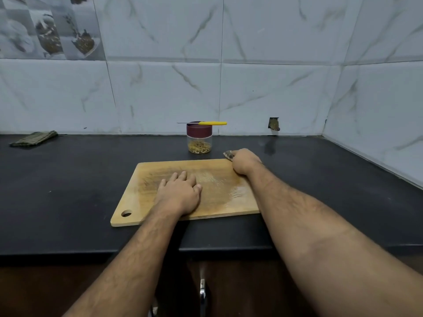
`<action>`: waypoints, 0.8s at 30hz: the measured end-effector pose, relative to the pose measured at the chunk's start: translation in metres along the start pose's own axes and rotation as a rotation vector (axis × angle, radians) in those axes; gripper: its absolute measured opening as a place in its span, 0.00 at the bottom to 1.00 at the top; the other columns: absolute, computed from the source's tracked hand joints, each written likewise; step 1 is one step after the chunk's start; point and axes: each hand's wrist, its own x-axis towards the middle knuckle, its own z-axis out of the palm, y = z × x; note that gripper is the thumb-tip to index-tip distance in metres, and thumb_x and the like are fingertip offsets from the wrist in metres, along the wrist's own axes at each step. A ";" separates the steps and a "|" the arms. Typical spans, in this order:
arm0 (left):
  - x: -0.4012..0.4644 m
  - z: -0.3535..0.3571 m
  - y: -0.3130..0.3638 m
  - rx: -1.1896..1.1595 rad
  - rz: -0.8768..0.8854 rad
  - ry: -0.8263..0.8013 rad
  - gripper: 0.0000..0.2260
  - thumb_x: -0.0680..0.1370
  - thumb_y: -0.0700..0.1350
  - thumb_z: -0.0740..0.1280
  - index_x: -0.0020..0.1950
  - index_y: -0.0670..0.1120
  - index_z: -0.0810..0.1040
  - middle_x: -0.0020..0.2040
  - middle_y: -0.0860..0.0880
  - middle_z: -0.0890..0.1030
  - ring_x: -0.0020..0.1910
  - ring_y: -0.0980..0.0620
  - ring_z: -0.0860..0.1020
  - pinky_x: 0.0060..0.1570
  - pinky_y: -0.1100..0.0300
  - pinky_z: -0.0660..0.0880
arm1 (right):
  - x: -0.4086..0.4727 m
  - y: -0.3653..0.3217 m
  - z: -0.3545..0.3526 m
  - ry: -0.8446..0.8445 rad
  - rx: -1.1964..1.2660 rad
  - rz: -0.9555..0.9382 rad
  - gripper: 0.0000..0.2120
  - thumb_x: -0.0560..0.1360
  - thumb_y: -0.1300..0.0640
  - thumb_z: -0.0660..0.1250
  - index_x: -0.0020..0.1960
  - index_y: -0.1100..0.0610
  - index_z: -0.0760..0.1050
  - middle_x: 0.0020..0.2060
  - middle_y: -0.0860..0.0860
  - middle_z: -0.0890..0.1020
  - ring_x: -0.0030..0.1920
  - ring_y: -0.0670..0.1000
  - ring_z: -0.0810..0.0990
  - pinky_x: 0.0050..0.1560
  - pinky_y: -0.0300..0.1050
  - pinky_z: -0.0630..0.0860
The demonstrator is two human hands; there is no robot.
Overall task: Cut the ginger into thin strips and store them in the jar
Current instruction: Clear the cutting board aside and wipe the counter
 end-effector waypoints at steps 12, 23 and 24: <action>0.002 -0.001 0.005 0.006 -0.052 0.020 0.24 0.84 0.55 0.46 0.79 0.52 0.59 0.81 0.50 0.53 0.80 0.47 0.51 0.76 0.43 0.49 | -0.063 0.003 -0.001 -0.069 -0.002 -0.120 0.22 0.81 0.60 0.56 0.73 0.49 0.70 0.70 0.52 0.72 0.63 0.55 0.75 0.55 0.46 0.74; -0.001 -0.001 0.007 0.009 -0.040 0.041 0.23 0.85 0.53 0.45 0.79 0.51 0.59 0.81 0.50 0.55 0.79 0.48 0.52 0.76 0.42 0.51 | -0.196 0.001 -0.009 -0.069 -0.004 -0.399 0.22 0.84 0.55 0.56 0.77 0.51 0.64 0.76 0.49 0.63 0.74 0.53 0.63 0.71 0.48 0.64; -0.002 -0.001 0.007 0.006 -0.030 0.038 0.23 0.85 0.53 0.45 0.79 0.51 0.59 0.81 0.50 0.54 0.79 0.48 0.52 0.76 0.43 0.50 | -0.198 0.002 -0.010 -0.070 0.006 -0.403 0.22 0.84 0.55 0.56 0.77 0.51 0.65 0.76 0.49 0.64 0.74 0.52 0.63 0.71 0.48 0.64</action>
